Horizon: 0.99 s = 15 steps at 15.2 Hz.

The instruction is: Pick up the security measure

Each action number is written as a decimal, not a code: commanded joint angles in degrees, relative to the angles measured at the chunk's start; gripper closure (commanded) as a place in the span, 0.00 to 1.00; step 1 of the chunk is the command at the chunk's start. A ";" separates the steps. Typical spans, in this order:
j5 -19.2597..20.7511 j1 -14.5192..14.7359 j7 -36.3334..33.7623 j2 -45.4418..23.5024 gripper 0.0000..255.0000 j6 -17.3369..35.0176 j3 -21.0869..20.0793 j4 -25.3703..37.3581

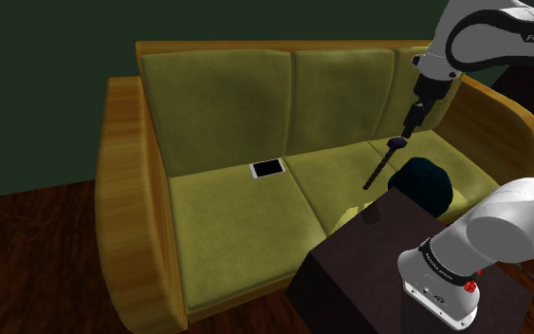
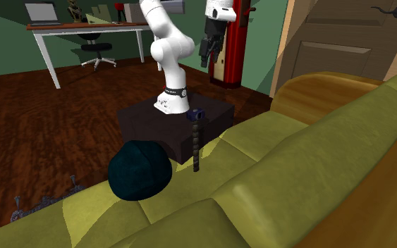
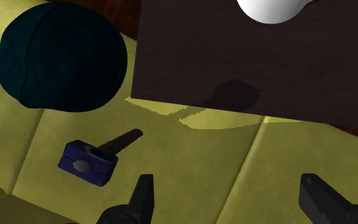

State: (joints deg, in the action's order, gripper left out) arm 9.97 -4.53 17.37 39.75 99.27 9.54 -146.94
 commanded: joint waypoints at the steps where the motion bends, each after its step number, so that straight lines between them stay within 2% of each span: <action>1: 2.07 -0.83 1.13 -2.44 0.00 3.87 1.34 -0.98; 10: 9.98 -4.45 5.46 -17.70 0.00 20.66 7.70 -0.27; 15: 12.28 -5.72 6.89 -25.88 0.00 28.16 10.25 1.61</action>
State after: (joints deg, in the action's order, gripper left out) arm 21.93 -10.09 24.16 15.13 126.06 19.44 -145.42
